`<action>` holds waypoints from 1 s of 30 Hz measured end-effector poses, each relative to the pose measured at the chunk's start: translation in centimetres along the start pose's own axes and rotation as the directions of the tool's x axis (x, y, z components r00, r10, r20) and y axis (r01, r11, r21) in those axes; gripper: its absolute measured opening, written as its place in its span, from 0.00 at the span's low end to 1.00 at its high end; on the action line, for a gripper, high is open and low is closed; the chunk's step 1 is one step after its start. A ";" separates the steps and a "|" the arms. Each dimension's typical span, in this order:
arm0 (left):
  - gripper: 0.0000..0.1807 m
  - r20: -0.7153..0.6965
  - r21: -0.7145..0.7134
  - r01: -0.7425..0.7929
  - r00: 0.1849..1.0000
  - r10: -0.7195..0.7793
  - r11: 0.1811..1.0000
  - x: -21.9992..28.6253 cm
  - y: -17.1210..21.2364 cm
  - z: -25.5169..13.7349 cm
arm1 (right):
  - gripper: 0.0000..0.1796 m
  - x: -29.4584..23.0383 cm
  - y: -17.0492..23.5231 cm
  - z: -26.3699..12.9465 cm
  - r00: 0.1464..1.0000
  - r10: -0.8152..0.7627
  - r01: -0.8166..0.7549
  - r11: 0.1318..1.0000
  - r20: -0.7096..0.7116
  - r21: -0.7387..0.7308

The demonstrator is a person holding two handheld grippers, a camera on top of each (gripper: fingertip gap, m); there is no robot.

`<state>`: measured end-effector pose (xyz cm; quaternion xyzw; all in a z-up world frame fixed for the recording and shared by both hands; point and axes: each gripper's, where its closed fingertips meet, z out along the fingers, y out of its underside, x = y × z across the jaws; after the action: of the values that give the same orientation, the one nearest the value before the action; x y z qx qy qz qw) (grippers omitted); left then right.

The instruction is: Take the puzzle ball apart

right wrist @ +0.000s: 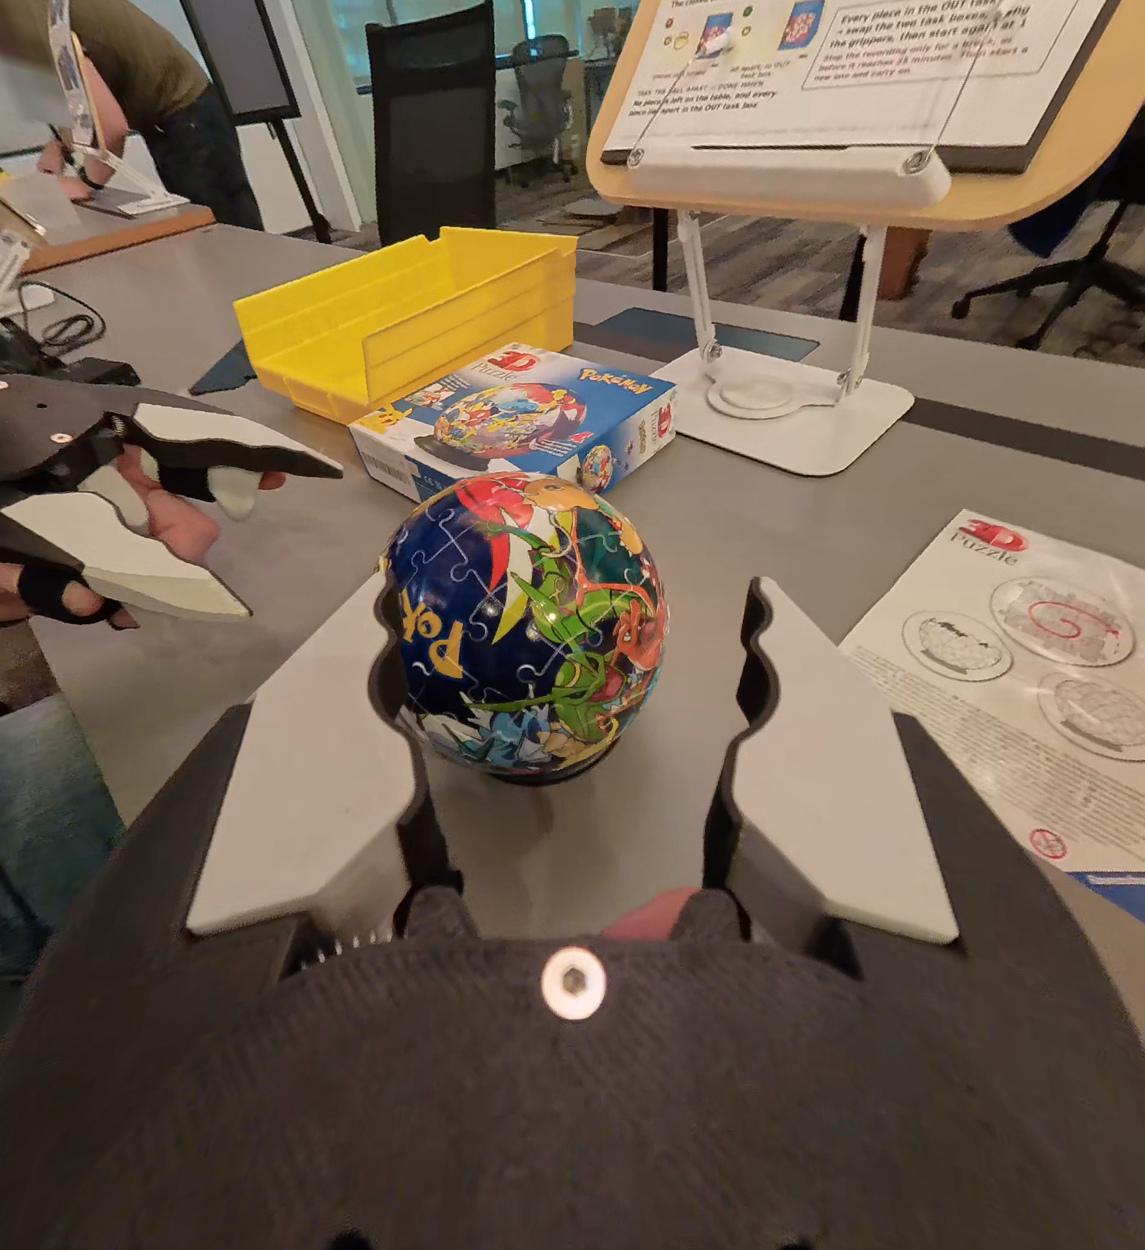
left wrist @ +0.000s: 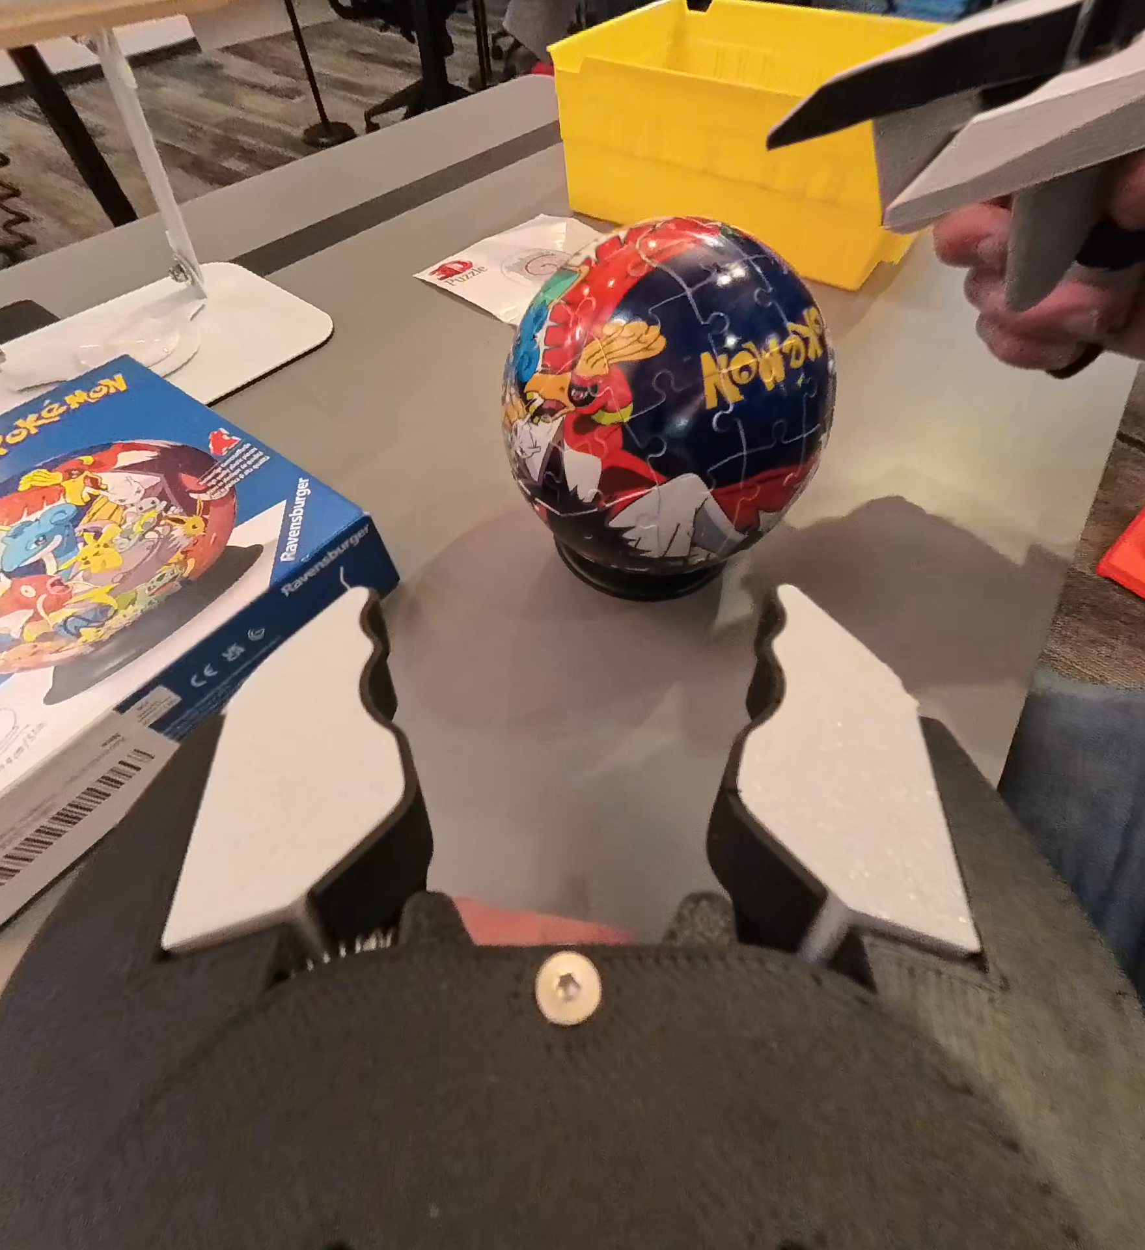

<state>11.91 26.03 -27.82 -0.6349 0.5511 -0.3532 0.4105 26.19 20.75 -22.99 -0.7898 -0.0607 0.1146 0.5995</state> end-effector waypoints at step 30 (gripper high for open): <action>0.57 -0.194 -0.013 -0.098 0.977 0.093 0.995 2.3 -2.1 7.0 | 0.59 -1.0 4.3 3.1 0.975 0.118 -0.096 0.988 0.189 -0.122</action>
<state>19.36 24.82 -28.84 -0.5749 0.6221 -0.3869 0.3644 24.27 22.24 -27.82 -0.8093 -0.0831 0.2200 0.5383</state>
